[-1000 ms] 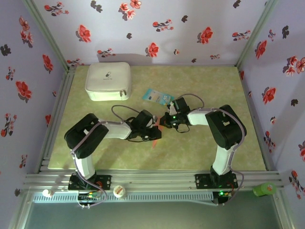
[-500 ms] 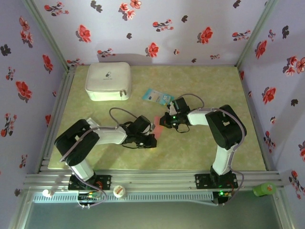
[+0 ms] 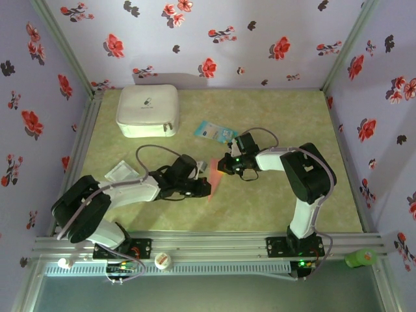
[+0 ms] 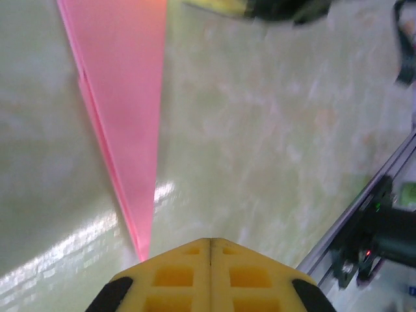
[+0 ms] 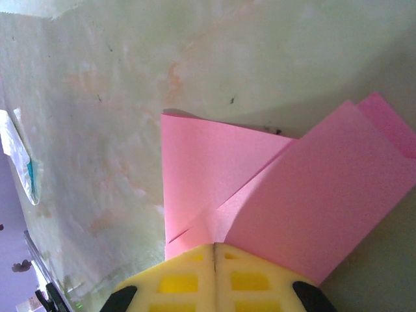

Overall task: Fold a paper plane with a square sheet of paper (pick it up from the middle)
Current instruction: Fold the wing for the fifth time at the center of the table.

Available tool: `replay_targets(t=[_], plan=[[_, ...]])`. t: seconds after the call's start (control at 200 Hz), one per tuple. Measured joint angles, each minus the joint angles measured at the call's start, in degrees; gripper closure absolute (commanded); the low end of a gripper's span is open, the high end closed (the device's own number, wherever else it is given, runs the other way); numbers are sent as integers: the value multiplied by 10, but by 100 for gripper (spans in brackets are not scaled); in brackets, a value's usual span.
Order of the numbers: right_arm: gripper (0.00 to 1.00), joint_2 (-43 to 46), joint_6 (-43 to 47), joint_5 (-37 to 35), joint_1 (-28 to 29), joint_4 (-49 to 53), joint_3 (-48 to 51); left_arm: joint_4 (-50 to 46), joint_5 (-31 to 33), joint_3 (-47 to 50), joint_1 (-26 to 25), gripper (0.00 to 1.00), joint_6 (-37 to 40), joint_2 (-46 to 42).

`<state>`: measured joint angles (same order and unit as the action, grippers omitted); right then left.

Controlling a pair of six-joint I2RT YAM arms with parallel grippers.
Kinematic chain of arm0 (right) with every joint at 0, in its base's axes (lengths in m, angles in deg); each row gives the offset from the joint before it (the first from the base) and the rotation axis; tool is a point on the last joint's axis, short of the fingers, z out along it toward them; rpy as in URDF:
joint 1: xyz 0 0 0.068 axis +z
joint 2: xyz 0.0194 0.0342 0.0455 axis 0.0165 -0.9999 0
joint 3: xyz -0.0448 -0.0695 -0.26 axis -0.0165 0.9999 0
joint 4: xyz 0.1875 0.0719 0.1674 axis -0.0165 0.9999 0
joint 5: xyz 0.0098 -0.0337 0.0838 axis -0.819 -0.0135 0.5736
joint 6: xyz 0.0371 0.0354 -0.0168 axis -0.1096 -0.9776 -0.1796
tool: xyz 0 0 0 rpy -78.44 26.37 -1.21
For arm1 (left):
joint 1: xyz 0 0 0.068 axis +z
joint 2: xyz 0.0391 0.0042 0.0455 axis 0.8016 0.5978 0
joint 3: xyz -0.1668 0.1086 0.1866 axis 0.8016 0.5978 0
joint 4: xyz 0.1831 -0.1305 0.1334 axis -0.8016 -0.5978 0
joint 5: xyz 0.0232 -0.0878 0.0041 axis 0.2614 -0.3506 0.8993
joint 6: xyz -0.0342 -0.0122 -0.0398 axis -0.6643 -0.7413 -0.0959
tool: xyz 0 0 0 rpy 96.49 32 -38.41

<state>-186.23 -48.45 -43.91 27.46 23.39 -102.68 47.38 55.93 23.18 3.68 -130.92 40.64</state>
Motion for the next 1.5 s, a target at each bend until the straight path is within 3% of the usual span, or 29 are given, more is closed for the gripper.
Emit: replay_targets(t=[0.265,0.49,1.025,1.495], plan=[[100,0,0,0,0,0,0,28,-2,-86,23,100,-3,128],[99,0,-1,0,0,0,0,35,-2,-102,24,100,-4,180],[99,28,0,-18,-1,14,5,91,0,-64,24,100,-3,180],[98,2,-16,24,-8,-26,16,85,3,-67,22,100,-3,180]])
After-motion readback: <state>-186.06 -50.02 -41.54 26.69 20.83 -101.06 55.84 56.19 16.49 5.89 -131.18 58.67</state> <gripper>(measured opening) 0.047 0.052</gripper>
